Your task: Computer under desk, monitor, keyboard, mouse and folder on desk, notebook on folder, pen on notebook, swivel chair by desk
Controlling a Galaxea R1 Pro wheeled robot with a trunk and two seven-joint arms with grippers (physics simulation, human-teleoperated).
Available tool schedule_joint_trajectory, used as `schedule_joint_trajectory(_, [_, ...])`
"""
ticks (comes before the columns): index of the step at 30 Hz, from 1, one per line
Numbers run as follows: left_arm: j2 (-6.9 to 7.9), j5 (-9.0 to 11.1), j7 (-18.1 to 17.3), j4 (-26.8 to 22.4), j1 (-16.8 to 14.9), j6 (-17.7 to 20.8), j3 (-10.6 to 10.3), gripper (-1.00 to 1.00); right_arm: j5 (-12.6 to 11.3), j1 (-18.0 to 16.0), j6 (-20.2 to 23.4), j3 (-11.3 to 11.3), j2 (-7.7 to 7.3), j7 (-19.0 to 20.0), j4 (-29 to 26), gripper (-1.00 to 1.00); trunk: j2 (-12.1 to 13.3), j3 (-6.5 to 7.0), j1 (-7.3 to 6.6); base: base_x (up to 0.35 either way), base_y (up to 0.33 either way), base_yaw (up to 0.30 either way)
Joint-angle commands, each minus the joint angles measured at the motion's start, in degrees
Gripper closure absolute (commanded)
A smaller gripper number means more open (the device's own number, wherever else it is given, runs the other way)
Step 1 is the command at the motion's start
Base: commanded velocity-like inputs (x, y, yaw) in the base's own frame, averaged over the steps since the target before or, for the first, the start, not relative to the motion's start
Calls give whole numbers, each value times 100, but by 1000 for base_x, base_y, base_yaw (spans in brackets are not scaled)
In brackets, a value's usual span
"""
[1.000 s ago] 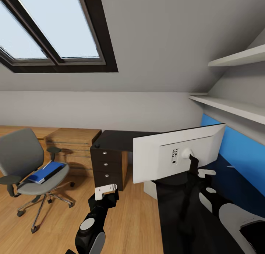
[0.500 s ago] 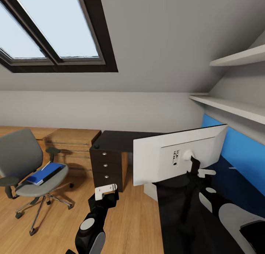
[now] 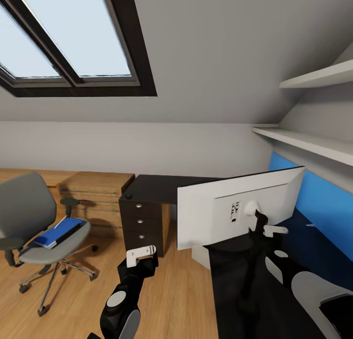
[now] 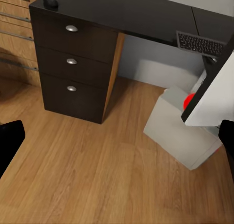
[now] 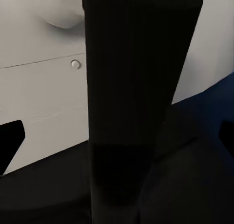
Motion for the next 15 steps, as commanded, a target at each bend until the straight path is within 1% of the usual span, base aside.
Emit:
schedule_joint_trajectory(1, [1,50,50,-7,-6,14,-8,-100,-40,-5,-13,50,-4,-24,-3,-100,-6,-9,3,108,0,0])
schedule_joint_trajectory(6, [1,50,43,-6,-6,21,-9,-100,-39,-5,-21,50,-7,-24,-6,-100,-6,-9,3,44,0,0])
schedule_joint_trajectory(12, [1,50,41,-6,-6,22,-10,-100,-39,-5,-24,42,-143,-24,-6,-100,-6,-9,3,5,0,0])
schedule_joint_trajectory(15, [1,51,41,-6,-6,22,-9,-100,-40,-5,-24,37,-157,-24,-6,-100,-6,-9,3,0,0,0])
